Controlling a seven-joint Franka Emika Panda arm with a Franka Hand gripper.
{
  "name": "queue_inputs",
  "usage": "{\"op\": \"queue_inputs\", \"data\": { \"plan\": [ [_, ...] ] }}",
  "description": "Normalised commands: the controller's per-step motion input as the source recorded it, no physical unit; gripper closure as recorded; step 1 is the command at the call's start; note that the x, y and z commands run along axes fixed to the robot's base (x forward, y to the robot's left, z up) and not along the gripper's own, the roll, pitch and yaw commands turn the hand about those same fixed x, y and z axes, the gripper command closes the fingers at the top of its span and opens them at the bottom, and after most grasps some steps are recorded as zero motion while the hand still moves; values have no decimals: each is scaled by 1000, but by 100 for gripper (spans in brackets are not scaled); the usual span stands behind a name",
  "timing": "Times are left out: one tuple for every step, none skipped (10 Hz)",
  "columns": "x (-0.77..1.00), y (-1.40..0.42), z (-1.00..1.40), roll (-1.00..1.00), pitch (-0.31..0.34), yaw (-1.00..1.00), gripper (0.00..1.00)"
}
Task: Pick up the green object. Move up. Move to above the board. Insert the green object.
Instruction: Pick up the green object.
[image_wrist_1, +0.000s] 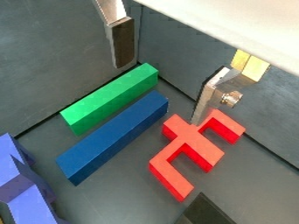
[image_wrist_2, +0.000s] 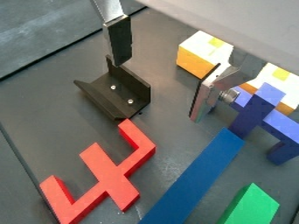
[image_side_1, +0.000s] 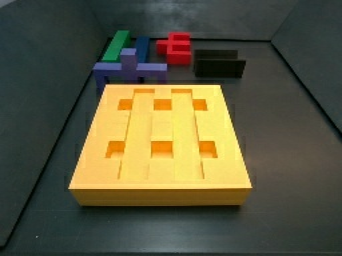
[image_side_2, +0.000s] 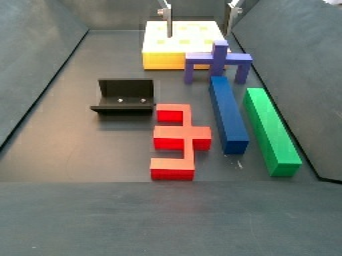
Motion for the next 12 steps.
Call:
{"op": "queue_inputs", "data": {
  "plan": [
    [0,0,-20,-34,0,0,0],
    [-80,0,-14,-11,-106,0,0],
    [-477,183,-263,-20,-203,-117,0],
    [-946,283,-509,0,-94,-360,0],
    [-931,374,-880,-191,-50,-303,0],
    [-917,471,-706,-256,-140,-177,0],
    [-871,406,-760,-114,-156,-343,0],
    [-886,406,-731,-109,-134,-357,0],
    [-931,231,-551,-240,-126,-231,0],
    [-949,111,-363,-84,-71,-169,0],
    [-983,17,-214,11,-50,0,0],
    [-691,-29,-211,60,-50,309,0]
  ]
}}
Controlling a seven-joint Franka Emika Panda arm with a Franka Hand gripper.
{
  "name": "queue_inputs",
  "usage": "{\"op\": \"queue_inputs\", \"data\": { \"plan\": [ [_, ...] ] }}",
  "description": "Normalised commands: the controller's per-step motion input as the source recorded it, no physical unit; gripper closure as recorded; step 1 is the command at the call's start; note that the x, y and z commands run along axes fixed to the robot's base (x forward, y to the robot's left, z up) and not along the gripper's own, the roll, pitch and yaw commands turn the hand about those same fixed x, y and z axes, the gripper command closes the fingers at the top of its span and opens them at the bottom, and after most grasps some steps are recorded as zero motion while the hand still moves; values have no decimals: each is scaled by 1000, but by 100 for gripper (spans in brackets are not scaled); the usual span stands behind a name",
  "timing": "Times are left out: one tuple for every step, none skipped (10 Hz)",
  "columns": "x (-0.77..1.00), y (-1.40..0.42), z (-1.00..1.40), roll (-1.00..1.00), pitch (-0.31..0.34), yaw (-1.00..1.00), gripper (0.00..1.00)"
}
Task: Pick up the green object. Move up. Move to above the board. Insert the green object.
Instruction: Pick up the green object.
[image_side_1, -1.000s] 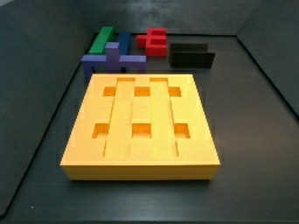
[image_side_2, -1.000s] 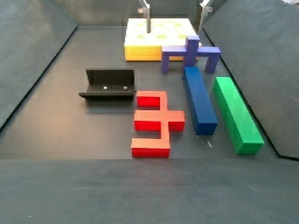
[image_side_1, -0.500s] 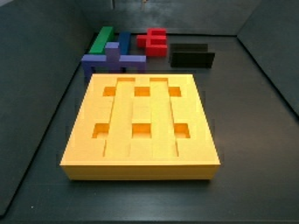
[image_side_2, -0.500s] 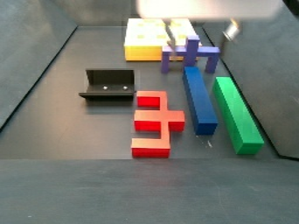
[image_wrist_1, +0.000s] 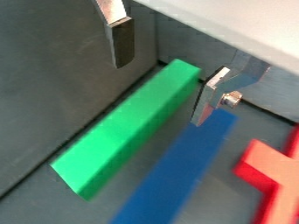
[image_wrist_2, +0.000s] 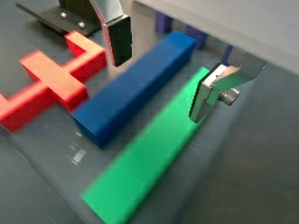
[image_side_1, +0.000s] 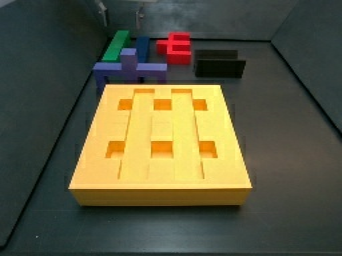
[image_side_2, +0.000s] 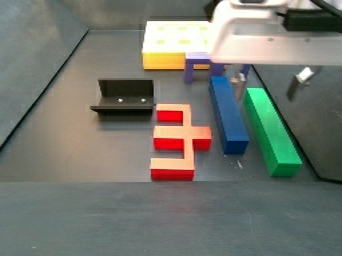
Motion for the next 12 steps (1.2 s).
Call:
{"op": "queue_inputs", "data": {
  "plan": [
    [-600,0,-286,89,-69,209,0],
    [-6,0,-346,50,-90,123,0],
    [-11,51,-449,64,-107,154,0],
    [-77,0,-420,96,-97,120,0],
    [0,0,-440,121,-26,111,0],
    [-86,54,-446,61,-64,97,0],
    [-157,23,-286,0,-101,49,0],
    [-3,9,-303,0,-30,0,0],
    [0,0,-277,6,-7,0,0],
    [0,0,-229,0,-9,0,0],
    [69,20,-237,0,0,0,0],
    [231,0,-209,0,0,0,0]
  ]
}}
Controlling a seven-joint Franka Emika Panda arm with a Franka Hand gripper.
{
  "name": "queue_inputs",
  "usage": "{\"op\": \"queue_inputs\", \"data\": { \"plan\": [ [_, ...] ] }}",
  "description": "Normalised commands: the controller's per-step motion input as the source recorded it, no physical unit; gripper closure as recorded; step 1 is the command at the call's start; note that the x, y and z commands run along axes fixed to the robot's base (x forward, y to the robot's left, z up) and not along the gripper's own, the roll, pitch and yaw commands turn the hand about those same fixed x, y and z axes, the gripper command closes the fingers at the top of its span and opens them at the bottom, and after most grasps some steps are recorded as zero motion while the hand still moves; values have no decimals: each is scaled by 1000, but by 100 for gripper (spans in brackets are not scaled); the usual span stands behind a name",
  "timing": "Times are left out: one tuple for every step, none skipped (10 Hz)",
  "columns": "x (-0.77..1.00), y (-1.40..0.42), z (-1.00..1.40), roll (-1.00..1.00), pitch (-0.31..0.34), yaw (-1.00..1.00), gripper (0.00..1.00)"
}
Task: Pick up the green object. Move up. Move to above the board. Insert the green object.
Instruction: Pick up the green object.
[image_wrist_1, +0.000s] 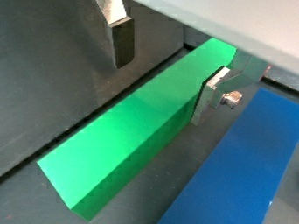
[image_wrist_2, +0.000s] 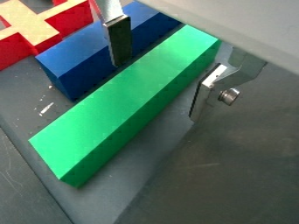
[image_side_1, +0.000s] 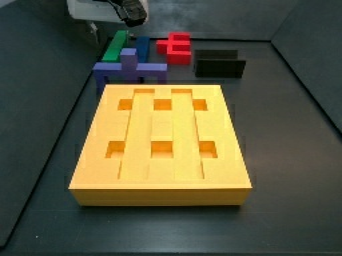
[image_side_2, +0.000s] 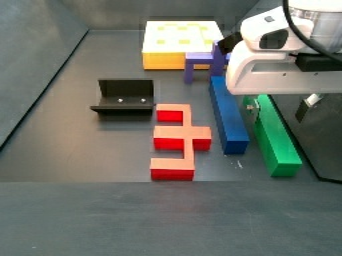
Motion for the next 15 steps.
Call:
{"op": "queue_inputs", "data": {
  "plan": [
    [83,0,-226,0,0,0,0],
    [17,0,-223,0,0,0,0],
    [0,17,-186,-13,-3,0,0],
    [0,3,-106,-16,-4,0,0],
    [0,0,-46,-13,-16,3,0],
    [0,0,-89,0,-6,3,0],
    [0,0,-143,0,-21,3,0],
    [0,0,-123,0,-24,0,0],
    [0,0,-180,-1,-39,0,0],
    [0,0,-163,-17,-46,0,0],
    [0,0,0,0,0,0,0],
    [0,0,0,0,0,0,100],
    [0,0,0,0,0,0,100],
    [0,0,0,0,0,0,100],
    [0,0,0,0,0,0,100]
  ]
}}
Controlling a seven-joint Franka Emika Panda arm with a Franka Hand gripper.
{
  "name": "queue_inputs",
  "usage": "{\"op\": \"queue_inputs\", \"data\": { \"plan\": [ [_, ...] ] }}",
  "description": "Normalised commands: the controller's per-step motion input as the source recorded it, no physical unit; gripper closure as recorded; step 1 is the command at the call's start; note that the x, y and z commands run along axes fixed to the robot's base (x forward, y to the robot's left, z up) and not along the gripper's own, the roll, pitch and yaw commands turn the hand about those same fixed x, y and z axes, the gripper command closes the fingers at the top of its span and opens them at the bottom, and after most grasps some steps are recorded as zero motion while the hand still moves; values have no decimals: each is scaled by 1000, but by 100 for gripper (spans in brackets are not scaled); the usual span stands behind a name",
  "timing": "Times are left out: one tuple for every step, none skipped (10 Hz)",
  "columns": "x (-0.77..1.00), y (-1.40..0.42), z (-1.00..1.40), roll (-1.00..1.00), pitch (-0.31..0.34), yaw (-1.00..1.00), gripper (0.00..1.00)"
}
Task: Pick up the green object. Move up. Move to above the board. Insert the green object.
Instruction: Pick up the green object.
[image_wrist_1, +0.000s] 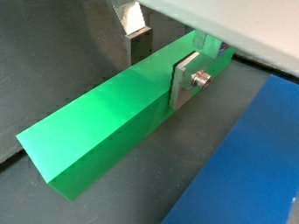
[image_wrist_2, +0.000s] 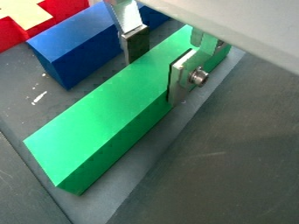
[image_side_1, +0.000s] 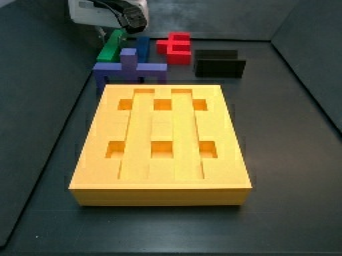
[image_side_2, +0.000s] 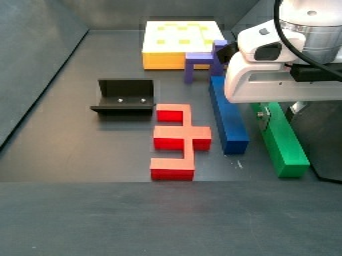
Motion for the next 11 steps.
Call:
{"op": "queue_inputs", "data": {
  "plan": [
    [0,0,0,0,0,0,100],
    [0,0,0,0,0,0,100],
    [0,0,0,0,0,0,100],
    [0,0,0,0,0,0,100],
    [0,0,0,0,0,0,100],
    [0,0,0,0,0,0,100],
    [0,0,0,0,0,0,100],
    [0,0,0,0,0,0,100],
    [0,0,0,0,0,0,100],
    [0,0,0,0,0,0,100],
    [0,0,0,0,0,0,100]
  ]
}}
